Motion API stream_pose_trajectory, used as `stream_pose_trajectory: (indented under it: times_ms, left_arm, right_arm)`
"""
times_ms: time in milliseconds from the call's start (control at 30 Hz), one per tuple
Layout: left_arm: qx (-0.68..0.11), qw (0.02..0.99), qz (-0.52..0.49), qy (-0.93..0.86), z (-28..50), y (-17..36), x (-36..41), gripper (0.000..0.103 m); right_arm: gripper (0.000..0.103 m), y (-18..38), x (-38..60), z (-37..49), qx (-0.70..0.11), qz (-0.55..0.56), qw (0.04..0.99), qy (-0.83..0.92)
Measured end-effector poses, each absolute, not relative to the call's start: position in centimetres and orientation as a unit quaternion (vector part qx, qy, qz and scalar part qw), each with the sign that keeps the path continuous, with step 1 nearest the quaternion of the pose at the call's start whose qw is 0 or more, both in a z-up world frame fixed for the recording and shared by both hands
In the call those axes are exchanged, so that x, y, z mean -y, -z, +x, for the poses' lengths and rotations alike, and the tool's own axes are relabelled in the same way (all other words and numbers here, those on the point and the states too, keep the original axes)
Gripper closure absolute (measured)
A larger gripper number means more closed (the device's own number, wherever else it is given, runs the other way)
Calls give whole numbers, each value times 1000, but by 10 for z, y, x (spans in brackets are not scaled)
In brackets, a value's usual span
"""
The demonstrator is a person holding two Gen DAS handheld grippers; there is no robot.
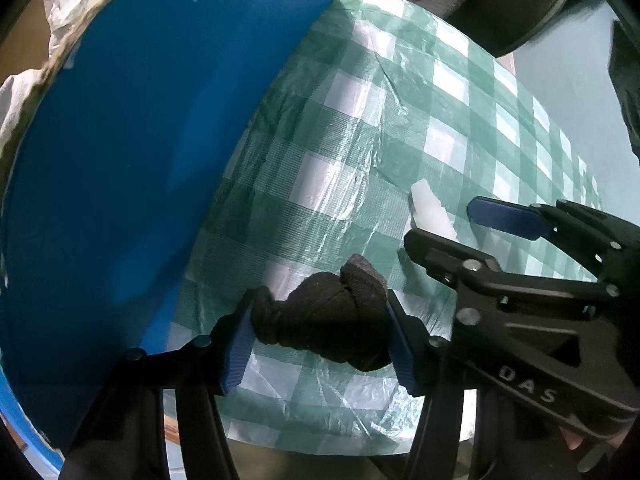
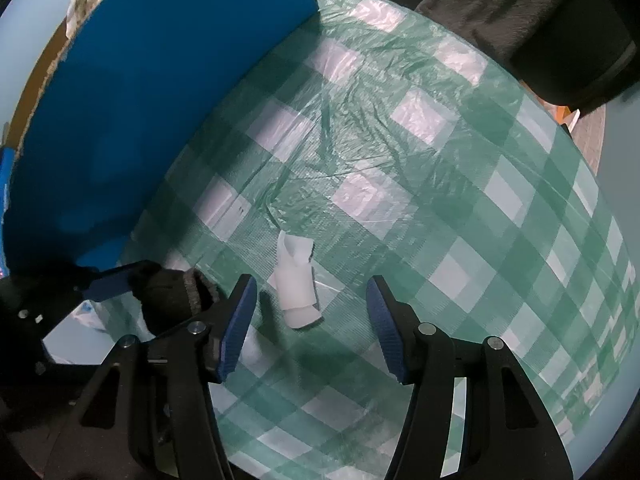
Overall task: Organize soft objects
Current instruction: 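Grasp the white bottle with the right tool while the left tool grasps the black sock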
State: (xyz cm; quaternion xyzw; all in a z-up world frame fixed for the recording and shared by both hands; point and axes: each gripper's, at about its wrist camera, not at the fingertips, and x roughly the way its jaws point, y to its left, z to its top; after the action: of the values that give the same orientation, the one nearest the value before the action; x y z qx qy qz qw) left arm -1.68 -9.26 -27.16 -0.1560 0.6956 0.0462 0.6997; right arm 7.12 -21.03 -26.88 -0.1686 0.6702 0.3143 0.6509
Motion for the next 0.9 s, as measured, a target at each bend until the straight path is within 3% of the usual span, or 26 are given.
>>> stream_pose_trajectory:
  times_ms: [133,300,900]
  left_arm:
    - [-696,703,-141,-44,-16,268,105,43]
    - [-697,703,-135,-44,-12,267,122,44]
    - [-688,714,-126,-26,-14,238,130,48]
  right_arm:
    - [50,269,205,65,-658,-191,658,-311]
    - [85,267,201,61,-657,-191,658,-314]
    - [88,224,244,75,-642,-97,689,-322]
